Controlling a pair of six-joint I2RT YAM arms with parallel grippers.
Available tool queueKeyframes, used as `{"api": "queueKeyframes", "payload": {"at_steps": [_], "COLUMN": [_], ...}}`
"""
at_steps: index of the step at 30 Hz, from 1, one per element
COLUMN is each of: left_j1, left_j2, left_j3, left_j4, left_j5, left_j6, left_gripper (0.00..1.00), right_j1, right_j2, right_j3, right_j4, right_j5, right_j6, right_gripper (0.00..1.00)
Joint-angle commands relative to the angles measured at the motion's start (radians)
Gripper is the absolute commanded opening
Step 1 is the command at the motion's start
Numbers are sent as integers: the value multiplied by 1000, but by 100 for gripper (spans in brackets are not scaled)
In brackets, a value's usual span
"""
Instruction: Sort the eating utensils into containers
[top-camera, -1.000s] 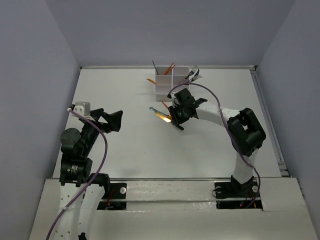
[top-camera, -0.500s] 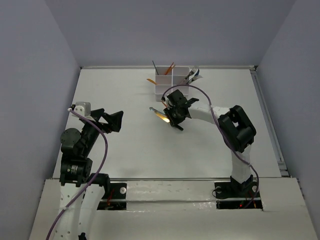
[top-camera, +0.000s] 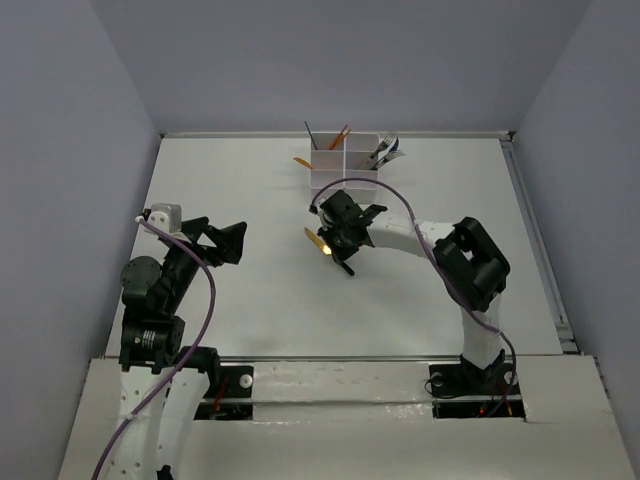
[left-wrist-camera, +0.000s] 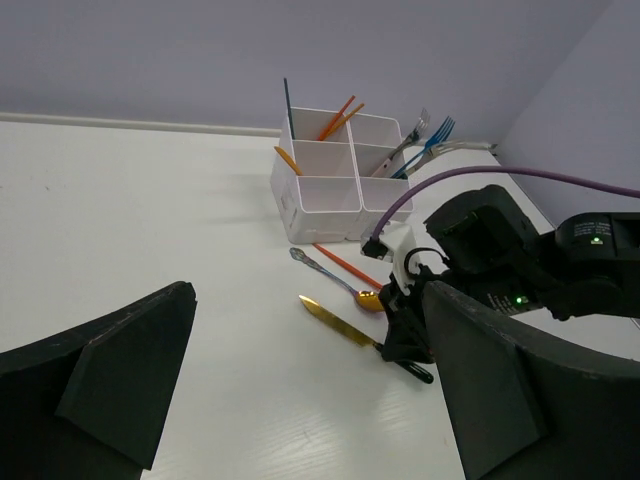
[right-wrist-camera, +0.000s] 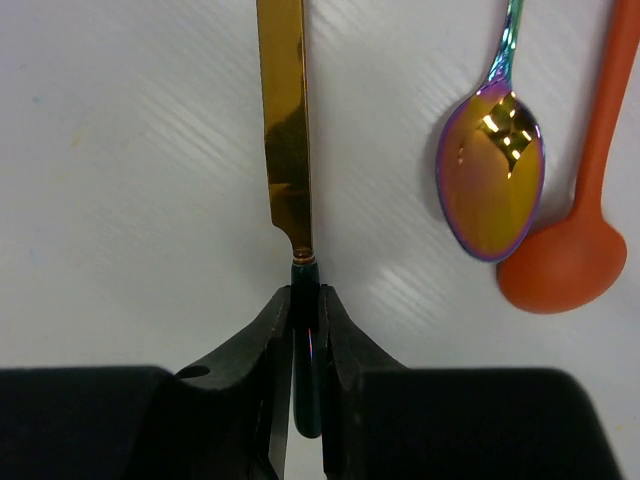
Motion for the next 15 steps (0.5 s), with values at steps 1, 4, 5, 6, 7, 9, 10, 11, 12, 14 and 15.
{"api": "queueKeyframes", "payload": {"at_steps": [1, 4, 5, 6, 7, 9, 10, 11, 12, 14, 15], "left_j1": [-3, -3, -3, -3, -3, -3, -3, -3, -3, -3, -3], "left_j2": [-6, -6, -6, -5, -5, -3, -3, -3, -3, -3, -2], "left_j3": [-8, -8, -8, -8, -8, -8, -8, -8, -8, -8, -8], "left_j4": [50, 50, 50, 51, 50, 50, 48, 48, 48, 48, 47], "left_j5": [9, 9, 9, 9, 7, 7, 7, 7, 7, 7, 9], "left_j6": [-5, -5, -5, -5, -5, -5, -3, -3, -3, -3, -3], "left_gripper": [99, 99, 99, 99, 99, 99, 99, 99, 99, 99, 99], "right_j1": [26, 26, 26, 26, 26, 17, 16, 3, 3, -10, -19], "right_j2": [-145, -200, -211, -222, -246, -261, -266, -262, -257, -240, -214], "right_j3": [-16, -28, -21, -16, -9, 36, 56, 77, 115, 146, 172], "right_j4": [1, 54, 91, 113, 134, 195, 217, 243, 307, 393, 483], "right_j5": [-105, -172, -172, -166, -142, -91, -76, -55, -3, 31, 68], "right_j6": [10, 7, 19, 27, 35, 65, 69, 70, 66, 47, 31], "right_gripper": [0, 0, 0, 0, 0, 0, 0, 0, 0, 0, 0]}}
